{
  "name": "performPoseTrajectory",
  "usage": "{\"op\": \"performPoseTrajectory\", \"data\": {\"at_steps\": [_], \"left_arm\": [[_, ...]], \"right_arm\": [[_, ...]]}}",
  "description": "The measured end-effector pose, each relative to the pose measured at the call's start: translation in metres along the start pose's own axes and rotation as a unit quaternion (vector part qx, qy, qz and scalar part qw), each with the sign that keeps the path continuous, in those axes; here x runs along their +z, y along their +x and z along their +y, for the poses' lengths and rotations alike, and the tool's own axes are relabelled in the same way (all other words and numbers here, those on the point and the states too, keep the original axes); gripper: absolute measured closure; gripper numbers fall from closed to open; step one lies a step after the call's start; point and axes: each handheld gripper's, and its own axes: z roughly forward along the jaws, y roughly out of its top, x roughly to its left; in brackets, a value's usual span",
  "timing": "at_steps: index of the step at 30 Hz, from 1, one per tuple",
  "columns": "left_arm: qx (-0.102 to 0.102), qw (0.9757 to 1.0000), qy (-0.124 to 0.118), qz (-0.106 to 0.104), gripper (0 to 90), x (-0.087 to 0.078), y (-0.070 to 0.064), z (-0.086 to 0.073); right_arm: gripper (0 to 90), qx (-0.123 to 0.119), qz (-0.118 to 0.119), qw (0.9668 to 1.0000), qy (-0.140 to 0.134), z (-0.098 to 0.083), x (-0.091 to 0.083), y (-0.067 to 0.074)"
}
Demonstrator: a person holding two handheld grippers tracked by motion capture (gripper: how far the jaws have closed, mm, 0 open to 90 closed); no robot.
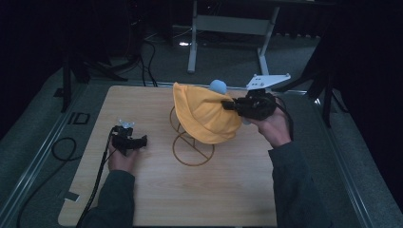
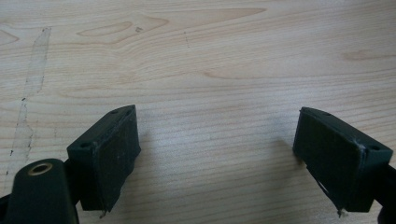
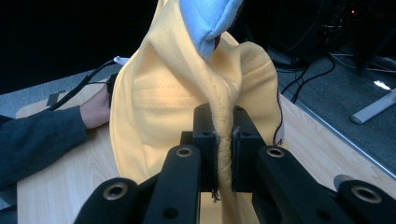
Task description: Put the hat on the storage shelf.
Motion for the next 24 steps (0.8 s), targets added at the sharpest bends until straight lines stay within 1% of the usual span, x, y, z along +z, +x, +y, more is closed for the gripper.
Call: {"op": "performPoseTrajectory", "data": {"at_steps": [4, 19, 24], "left_arm": [[0.0, 1.0, 0.0, 0.0, 14.7, 0.0, 0.0, 0.0], [0.0, 1.0, 0.0, 0.0, 14.6, 0.0, 0.0, 0.0], [0.0, 1.0, 0.0, 0.0, 14.6, 0.0, 0.0, 0.0]], "right_arm": [[83.7, -0.005, -0.001, 1.0, 0.001, 0.003, 0.002, 0.001], [83.4, -0.009, -0.002, 0.9999, 0.008, 0.008, 0.009, 0.001], [83.4, -0.012, -0.002, 0.9998, 0.013, 0.011, 0.012, 0.003]]}}
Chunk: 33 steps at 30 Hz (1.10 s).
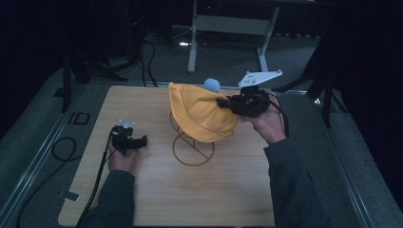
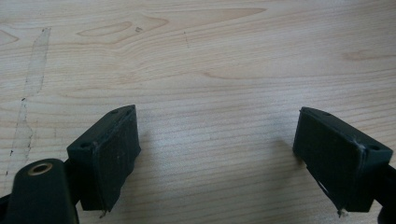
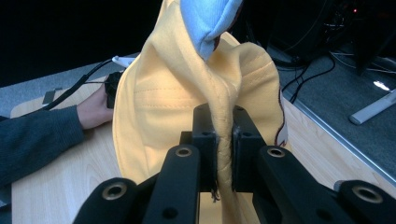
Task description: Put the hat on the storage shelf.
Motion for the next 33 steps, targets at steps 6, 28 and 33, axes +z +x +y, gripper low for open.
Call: {"op": "performPoseTrajectory", "data": {"at_steps": [6, 28, 33], "left_arm": [[0.0, 1.0, 0.0, 0.0, 14.7, 0.0, 0.0, 0.0], [0.0, 1.0, 0.0, -0.001, 14.7, 0.0, 0.0, 0.0], [0.0, 1.0, 0.0, -0.001, 14.6, 0.0, 0.0, 0.0]], "right_arm": [[83.2, -0.011, -0.006, 0.9998, 0.014, 0.006, 0.006, 0.003], [82.5, -0.058, -0.023, 0.9971, 0.043, 0.039, 0.03, 0.021], [78.2, -0.07, -0.018, 0.996, 0.052, 0.049, 0.043, 0.029]]}}
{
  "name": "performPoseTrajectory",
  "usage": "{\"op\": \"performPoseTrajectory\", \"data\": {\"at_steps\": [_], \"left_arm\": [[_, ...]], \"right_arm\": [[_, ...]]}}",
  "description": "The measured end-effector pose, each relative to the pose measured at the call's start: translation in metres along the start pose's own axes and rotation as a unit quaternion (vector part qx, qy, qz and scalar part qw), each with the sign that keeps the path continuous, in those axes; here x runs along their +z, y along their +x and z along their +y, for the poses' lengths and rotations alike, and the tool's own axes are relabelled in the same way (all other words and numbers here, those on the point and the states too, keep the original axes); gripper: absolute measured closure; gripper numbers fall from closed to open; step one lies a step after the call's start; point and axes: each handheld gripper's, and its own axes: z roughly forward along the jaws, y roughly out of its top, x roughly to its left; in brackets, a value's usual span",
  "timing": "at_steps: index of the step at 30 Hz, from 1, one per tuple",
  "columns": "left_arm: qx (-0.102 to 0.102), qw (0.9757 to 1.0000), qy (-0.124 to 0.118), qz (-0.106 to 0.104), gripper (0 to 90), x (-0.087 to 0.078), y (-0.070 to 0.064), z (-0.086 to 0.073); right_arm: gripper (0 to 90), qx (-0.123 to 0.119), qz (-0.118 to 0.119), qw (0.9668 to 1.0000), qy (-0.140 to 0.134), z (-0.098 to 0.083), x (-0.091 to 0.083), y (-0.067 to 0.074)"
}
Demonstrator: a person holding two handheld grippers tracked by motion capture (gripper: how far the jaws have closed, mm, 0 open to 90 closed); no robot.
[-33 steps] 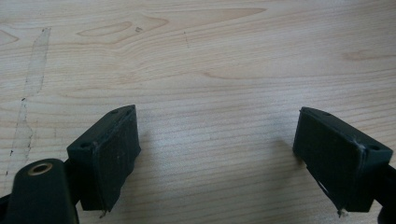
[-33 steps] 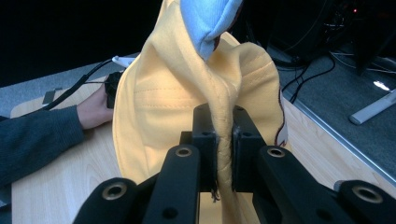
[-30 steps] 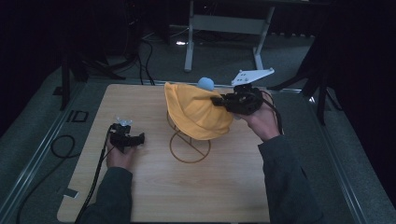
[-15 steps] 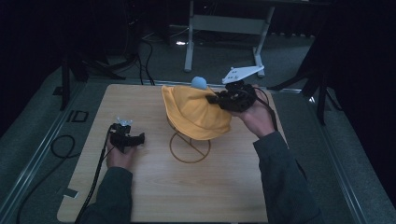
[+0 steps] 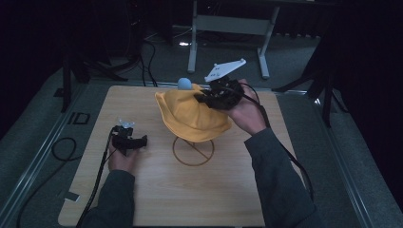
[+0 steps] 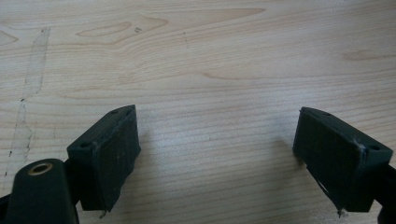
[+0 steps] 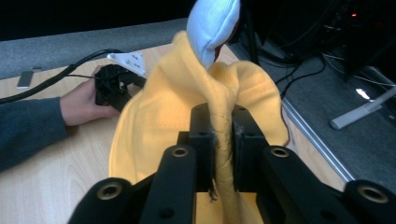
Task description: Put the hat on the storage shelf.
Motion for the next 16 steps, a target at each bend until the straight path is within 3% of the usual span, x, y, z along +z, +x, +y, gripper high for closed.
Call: {"op": "performPoseTrajectory", "data": {"at_steps": [2, 5, 8, 11, 12, 16], "left_arm": [[0.0, 1.0, 0.0, 0.0, 14.6, 0.0, 0.0, 0.0], [0.0, 1.0, 0.0, 0.0, 14.6, 0.0, 0.0, 0.0], [0.0, 1.0, 0.0, 0.0, 14.7, 0.0, 0.0, 0.0], [0.0, 1.0, 0.0, 0.0, 14.7, 0.0, 0.0, 0.0], [-0.001, 1.0, -0.001, 0.0, 14.6, 0.0, 0.0, 0.0], [0.0, 1.0, -0.001, 0.0, 14.6, 0.0, 0.0, 0.0]], "right_arm": [[68.7, 0.006, 0.029, 0.9995, 0.009, 0.003, 0.006, 0.0], [59.0, 0.002, 0.038, 0.9993, 0.005, 0.005, 0.008, 0.002], [49.4, 0.011, 0.02, 0.9997, -0.012, 0.005, 0.002, 0.0], [47.6, 0.016, 0.012, 0.9996, -0.019, 0.005, -0.002, -0.001], [41.0, 0.04, -0.014, 0.9984, -0.039, 0.003, -0.016, -0.008], [36.9, 0.059, -0.022, 0.9962, -0.06, -0.001, -0.03, -0.015]]}}
